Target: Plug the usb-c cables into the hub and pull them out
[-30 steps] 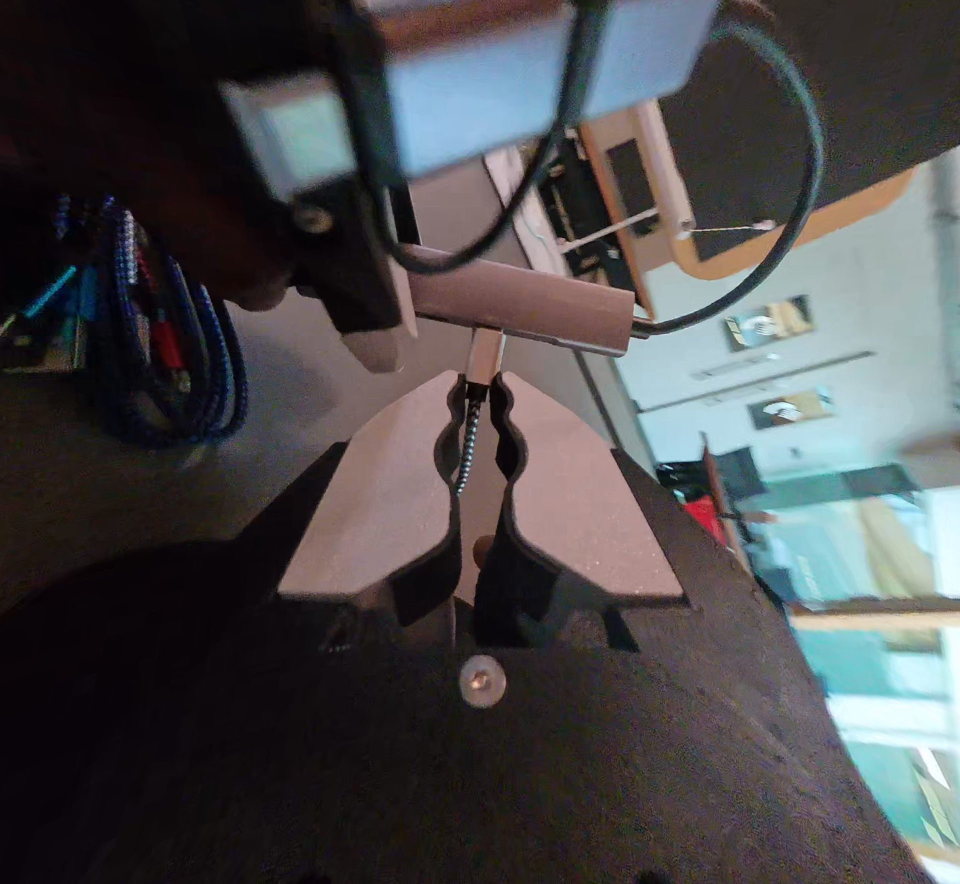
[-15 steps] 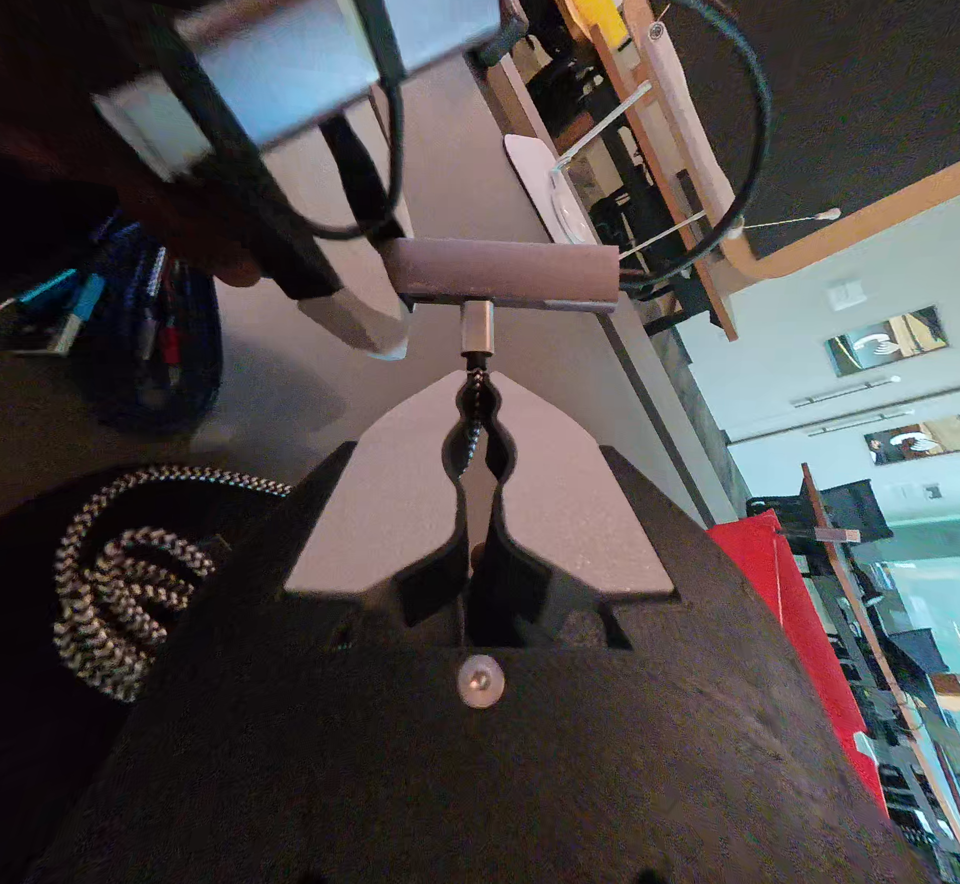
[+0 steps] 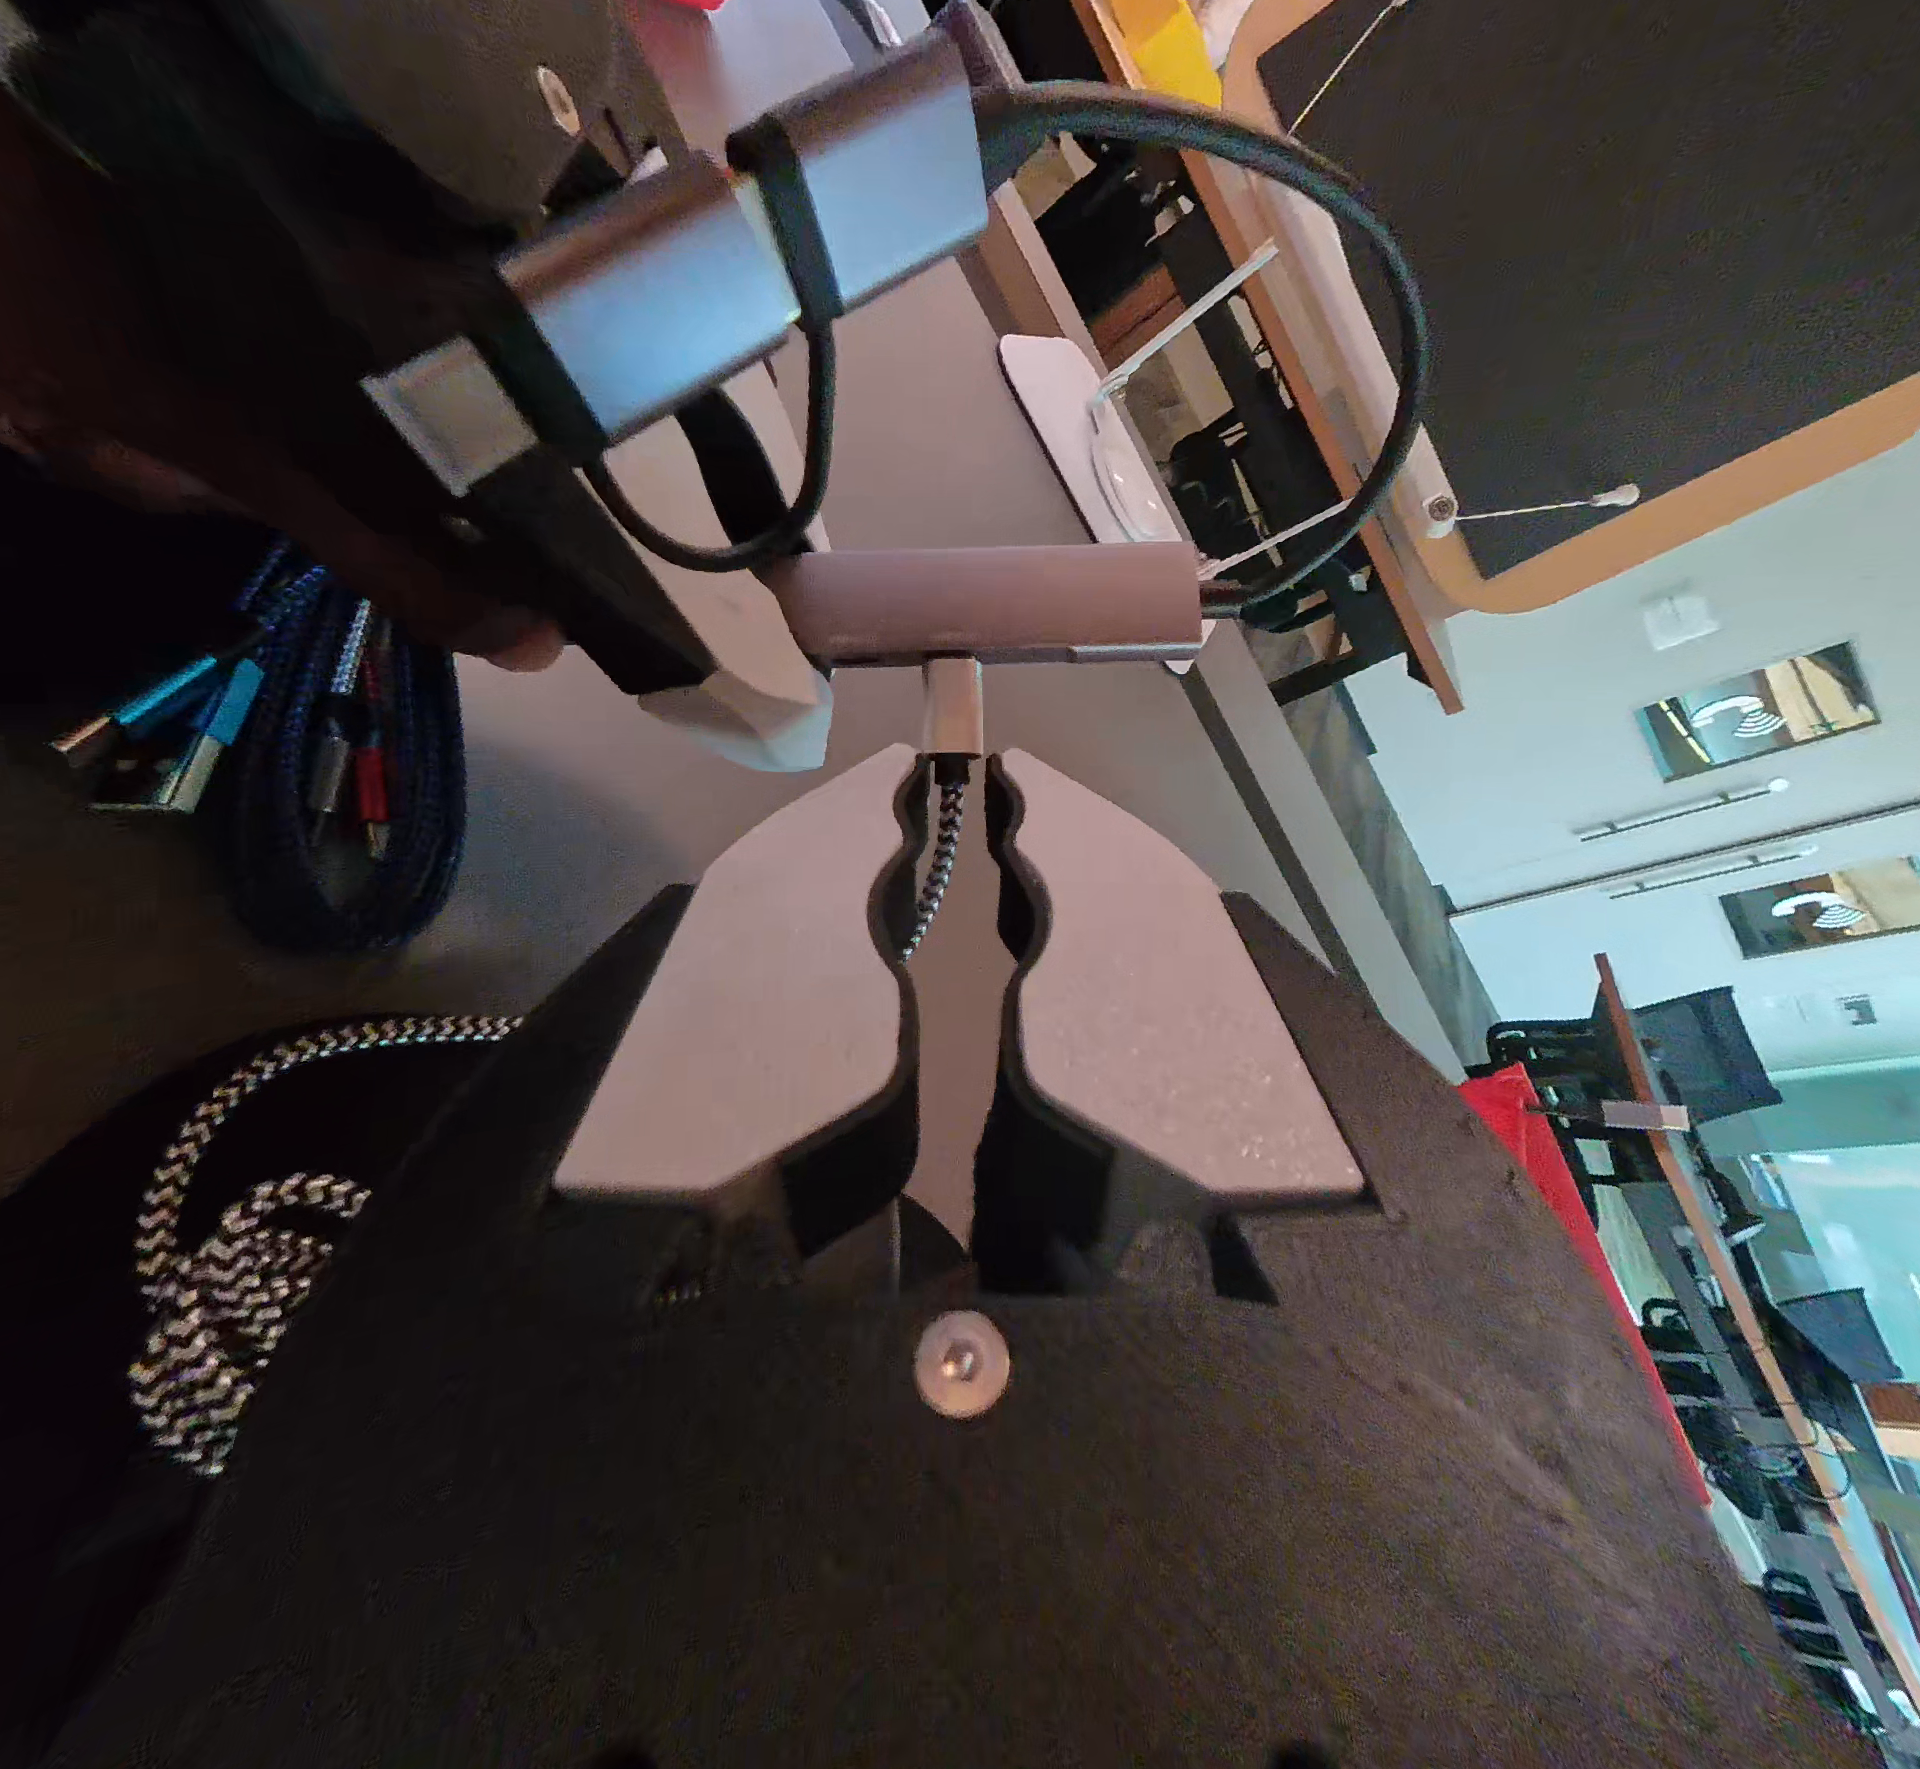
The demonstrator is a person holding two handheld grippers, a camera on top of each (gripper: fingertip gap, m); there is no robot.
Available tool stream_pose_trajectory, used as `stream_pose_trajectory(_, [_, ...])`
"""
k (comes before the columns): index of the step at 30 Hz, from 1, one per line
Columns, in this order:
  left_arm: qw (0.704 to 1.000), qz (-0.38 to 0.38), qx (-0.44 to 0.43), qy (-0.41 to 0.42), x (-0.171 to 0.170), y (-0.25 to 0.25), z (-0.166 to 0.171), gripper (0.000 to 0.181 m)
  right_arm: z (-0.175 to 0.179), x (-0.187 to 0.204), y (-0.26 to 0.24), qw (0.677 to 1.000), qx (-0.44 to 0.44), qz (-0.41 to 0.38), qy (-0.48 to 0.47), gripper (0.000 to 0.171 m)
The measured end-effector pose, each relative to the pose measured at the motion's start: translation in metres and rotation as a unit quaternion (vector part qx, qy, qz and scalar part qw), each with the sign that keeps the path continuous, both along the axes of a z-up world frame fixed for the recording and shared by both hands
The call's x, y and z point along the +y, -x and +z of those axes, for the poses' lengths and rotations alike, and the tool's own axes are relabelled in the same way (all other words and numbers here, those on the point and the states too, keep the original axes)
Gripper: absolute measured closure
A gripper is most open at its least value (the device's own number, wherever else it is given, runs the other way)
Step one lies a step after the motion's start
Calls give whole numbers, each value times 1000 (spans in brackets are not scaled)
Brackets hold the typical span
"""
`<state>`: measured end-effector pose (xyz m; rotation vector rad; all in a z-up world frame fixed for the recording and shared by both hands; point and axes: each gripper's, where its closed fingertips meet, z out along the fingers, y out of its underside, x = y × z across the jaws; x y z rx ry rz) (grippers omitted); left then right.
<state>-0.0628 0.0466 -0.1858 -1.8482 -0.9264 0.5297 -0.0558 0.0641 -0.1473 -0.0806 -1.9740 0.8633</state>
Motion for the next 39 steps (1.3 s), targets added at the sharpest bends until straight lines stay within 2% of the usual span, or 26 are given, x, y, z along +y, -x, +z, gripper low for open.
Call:
stream_pose_trajectory(4, [1000,-3,2,9,1,-1,-1,162,-2,1,-1,1000,-27,-4,5,160])
stream_pose_trajectory(7, [1000,-2,-2,3,1,-1,-1,162,-12,1,-4,998,-57,-7,-18,137])
stream_pose_trajectory(8, [1000,-4,-1,6,1,-1,-1,162,-11,0,-3,999,-50,-8,-17,134])
stream_pose_trajectory(10, [1000,-6,1,15,2,-1,-2,162,-2,-2,0,1000,-15,-5,-1,145])
stream_pose_trajectory(13, [1000,-11,5,25,4,-2,-3,162,-8,-7,2,999,-21,-1,-26,146])
stream_pose_trajectory(15, [999,-11,10,35,5,-3,-4,162,-8,-9,7,999,-5,-6,-34,161])
stream_pose_trajectory(19, [1000,2,19,20,1,-1,1,162,-5,-11,7,998,48,-29,-19,161])
stream_pose_trajectory(21, [1000,0,2,19,0,-1,-3,161,-13,-8,7,993,97,-47,-48,160])
stream_pose_trajectory(24, [999,-24,18,30,8,-5,-2,162,-5,-4,5,997,58,12,-48,160])
stream_pose_trajectory(26, [1000,-6,16,18,3,-2,0,161,-5,-9,7,999,36,-12,2,160])
stream_pose_trajectory(28, [1000,0,2,19,0,-1,-3,161,-14,-8,4,996,82,-46,-12,160])
stream_pose_trajectory(31, [998,-41,15,37,12,-7,-4,162,-10,4,-1,1000,13,16,-6,161])
stream_pose_trajectory(32, [999,-33,23,36,10,-6,-2,161,-7,2,0,1000,16,7,-1,161])
stream_pose_trajectory(33, [1000,-16,17,21,5,-3,0,162,-8,-4,1,1000,25,-14,10,161])
stream_pose_trajectory(34, [999,31,12,-30,-10,6,8,162,-29,-13,-8,1000,-8,3,4,161])
stream_pose_trajectory(35, [994,35,-4,-103,-17,7,16,162,-42,-16,-19,998,30,16,-57,161])
stream_pose_trajectory(36, [992,24,-13,-126,-17,5,18,163,-38,-15,-26,995,60,25,-76,161])
stream_pose_trajectory(37, [996,6,-3,-86,-9,1,14,164,-24,-7,-23,999,24,20,-30,161])
stream_pose_trajectory(39, [1000,-4,18,-22,-1,-1,8,162,27,33,1,997,3,-20,70,161])
